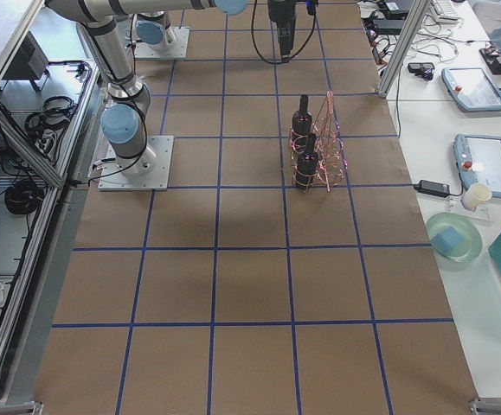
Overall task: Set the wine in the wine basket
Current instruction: 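Lift the bottle upright with the left gripper toward the table center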
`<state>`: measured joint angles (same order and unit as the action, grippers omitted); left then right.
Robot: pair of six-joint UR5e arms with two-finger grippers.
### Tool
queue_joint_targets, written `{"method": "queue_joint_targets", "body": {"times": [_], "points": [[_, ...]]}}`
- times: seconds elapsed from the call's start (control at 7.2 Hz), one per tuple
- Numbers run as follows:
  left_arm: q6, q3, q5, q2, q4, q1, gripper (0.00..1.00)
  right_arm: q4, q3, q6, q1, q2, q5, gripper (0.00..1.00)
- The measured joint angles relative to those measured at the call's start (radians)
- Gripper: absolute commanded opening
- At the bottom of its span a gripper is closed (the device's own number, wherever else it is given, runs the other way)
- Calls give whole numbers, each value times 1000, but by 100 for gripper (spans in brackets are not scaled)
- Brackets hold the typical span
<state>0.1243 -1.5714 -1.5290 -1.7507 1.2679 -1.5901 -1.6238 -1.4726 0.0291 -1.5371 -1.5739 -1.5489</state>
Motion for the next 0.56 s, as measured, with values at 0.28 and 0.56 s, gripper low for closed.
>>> {"method": "queue_joint_targets", "body": {"times": [0.28,0.56], "points": [[94,-98,-4,42,-53,-100,0,0,0,0,0,1,0,100],[129,-170,-11,80,-75,-167,0,0,0,0,0,0,1,100]]}}
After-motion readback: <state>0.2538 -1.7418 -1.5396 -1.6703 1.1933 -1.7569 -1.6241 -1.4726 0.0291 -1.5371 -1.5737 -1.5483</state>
